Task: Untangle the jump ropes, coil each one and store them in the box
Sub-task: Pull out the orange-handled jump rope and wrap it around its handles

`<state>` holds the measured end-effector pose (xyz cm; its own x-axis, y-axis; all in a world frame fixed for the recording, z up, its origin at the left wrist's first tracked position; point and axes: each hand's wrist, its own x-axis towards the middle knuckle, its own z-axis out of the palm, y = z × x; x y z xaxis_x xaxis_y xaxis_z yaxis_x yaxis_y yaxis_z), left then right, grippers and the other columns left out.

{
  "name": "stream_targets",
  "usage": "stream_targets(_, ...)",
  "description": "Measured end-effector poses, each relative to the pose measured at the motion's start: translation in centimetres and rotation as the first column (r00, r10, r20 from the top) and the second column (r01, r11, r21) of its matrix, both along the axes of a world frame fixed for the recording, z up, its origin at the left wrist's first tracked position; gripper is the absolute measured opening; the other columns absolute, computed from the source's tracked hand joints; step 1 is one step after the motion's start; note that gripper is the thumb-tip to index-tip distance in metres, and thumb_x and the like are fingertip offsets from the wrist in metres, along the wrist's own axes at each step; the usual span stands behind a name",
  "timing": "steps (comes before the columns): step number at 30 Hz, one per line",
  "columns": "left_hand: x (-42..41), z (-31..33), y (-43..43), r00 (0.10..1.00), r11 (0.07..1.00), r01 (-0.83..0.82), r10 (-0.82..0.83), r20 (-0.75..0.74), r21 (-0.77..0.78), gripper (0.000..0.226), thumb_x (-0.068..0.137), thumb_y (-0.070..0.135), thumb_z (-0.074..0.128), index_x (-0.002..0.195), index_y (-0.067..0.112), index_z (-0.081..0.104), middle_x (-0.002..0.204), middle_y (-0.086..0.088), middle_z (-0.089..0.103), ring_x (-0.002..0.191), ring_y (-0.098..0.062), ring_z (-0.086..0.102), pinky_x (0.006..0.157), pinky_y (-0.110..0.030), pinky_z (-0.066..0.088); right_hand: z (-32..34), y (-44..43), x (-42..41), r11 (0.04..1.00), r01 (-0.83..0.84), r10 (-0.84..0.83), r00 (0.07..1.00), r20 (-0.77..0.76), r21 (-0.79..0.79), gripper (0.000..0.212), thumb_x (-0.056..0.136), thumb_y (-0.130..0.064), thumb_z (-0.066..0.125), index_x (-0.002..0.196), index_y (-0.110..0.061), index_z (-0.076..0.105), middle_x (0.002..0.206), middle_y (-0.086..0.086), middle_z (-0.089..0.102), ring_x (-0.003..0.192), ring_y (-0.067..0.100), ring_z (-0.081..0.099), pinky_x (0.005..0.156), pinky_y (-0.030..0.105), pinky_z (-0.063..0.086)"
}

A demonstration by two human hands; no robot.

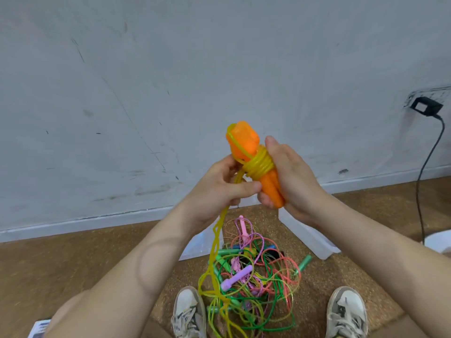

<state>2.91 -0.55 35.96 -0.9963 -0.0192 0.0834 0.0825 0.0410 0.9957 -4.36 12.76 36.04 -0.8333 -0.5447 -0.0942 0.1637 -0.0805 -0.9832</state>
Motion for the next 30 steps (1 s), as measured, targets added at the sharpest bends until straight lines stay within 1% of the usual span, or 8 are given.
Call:
stream_targets(6, -0.2, 0.2, 1.8, 0.978, 0.979, -0.206, 0.206, -0.018, -0.003, 0.020, 0.091, 0.011, 0.059, 0.111, 0.009, 0.060, 0.070, 0.012, 0.066, 0.048, -0.003, 0.051, 0.045, -0.014, 0.038, 0.0, -1.3, 0.8, 0.996, 0.039, -0.013, 0.951, 0.310, -0.079, 0.056, 0.100, -0.052, 0.031, 0.084, -0.006, 0.059, 0.063, 0.017, 0.058, 0.039, 0.025, 0.051, 0.041, 0.025, 0.040)
stream_targets(9, -1.1, 0.0, 1.6, 0.940, 0.937, -0.340, 0.337, -0.045, -0.082, 0.040, 0.082, 0.018, 0.073, 0.120, 0.013, 0.061, 0.101, 0.005, 0.071, 0.081, -0.007, 0.067, 0.073, -0.027, 0.056, -1.1, -2.0, -0.6, 0.947, 0.260, -0.246, 0.965, -0.095, 0.188, 0.043, 0.103, -0.040, 0.029, 0.090, -0.011, 0.059, 0.086, 0.011, 0.066, 0.079, 0.030, 0.065, 0.070, 0.044, 0.054)
stream_targets(11, -1.4, 0.1, 0.6, 0.915, 0.874, -0.400, 0.365, -0.171, -0.276, 0.035, 0.078, 0.027, 0.078, 0.110, 0.027, 0.064, 0.082, 0.017, 0.069, 0.073, -0.005, 0.063, 0.074, -0.026, 0.052, -1.2, -1.9, -1.7, 0.916, 0.288, -0.200, 0.931, -0.304, 0.280, 0.032, 0.100, -0.038, 0.033, 0.103, -0.015, 0.054, 0.093, 0.004, 0.060, 0.090, 0.025, 0.060, 0.080, 0.042, 0.051)
stream_targets(14, -1.4, 0.6, -1.3, 0.901, 0.621, -0.433, 0.271, -0.339, -0.654, 0.026, 0.078, 0.033, 0.075, 0.099, 0.030, 0.060, 0.055, 0.016, 0.048, 0.052, -0.004, 0.042, 0.053, -0.020, 0.032, 0.4, -0.4, -3.2, 0.993, -0.036, 0.037, 0.999, -0.005, 0.112, 0.021, 0.096, -0.027, 0.042, 0.108, -0.017, 0.057, 0.094, 0.010, 0.063, 0.076, 0.024, 0.065, 0.062, 0.033, 0.053)
stream_targets(17, -1.3, 0.7, -2.6, 0.917, 0.390, -0.390, 0.086, -0.389, -0.834, 0.038, 0.080, 0.035, 0.071, 0.112, 0.019, 0.058, 0.078, 0.013, 0.055, 0.071, -0.006, 0.053, 0.061, -0.023, 0.037, 1.7, 1.8, -4.7, 0.929, -0.363, 0.369, 0.889, 0.271, -0.075, 0.037, 0.087, -0.029, 0.045, 0.116, -0.012, 0.060, 0.110, 0.019, 0.066, 0.098, 0.038, 0.067, 0.072, 0.044, 0.057)
stream_targets(22, -1.3, -1.1, -2.2, 0.950, 0.175, -0.230, -0.172, -0.260, -0.957, 0.054, 0.082, 0.020, 0.067, 0.133, 0.012, 0.049, 0.112, -0.008, 0.061, 0.103, -0.030, 0.058, 0.083, -0.040, 0.049, 0.7, 1.8, -3.7, 0.828, -0.522, 0.457, 0.840, 0.293, 0.205, 0.061, 0.075, -0.046, 0.064, 0.123, -0.009, 0.056, 0.113, 0.020, 0.068, 0.094, 0.040, 0.068, 0.069, 0.046, 0.060)
stream_targets(26, -1.7, -1.7, -2.9, 0.901, 0.231, -0.381, -0.125, -0.416, -0.895, 0.060, 0.074, -0.003, 0.054, 0.133, 0.007, 0.051, 0.125, -0.010, 0.060, 0.103, -0.032, 0.060, 0.087, -0.036, 0.048, -0.8, -0.5, -1.7, 0.947, -0.316, 0.296, 0.925, 0.238, 0.050, 0.041, 0.082, -0.027, 0.069, 0.118, -0.012, 0.060, 0.099, 0.019, 0.072, 0.080, 0.036, 0.069, 0.060, 0.035, 0.059)
stream_targets(30, -1.4, -1.1, -1.8, 0.802, 0.548, -0.560, 0.174, -0.571, -0.621, 0.048, 0.077, 0.002, 0.059, 0.124, 0.009, 0.060, 0.119, -0.005, 0.063, 0.078, -0.009, 0.057, 0.075, -0.016, 0.048, -1.1, -1.4, -2.0, 0.965, 0.001, 0.078, 0.953, 0.292, -0.261, 0.029, 0.090, -0.003, 0.058, 0.117, -0.009, 0.061, 0.095, 0.019, 0.069, 0.079, 0.036, 0.068, 0.060, 0.034, 0.053)
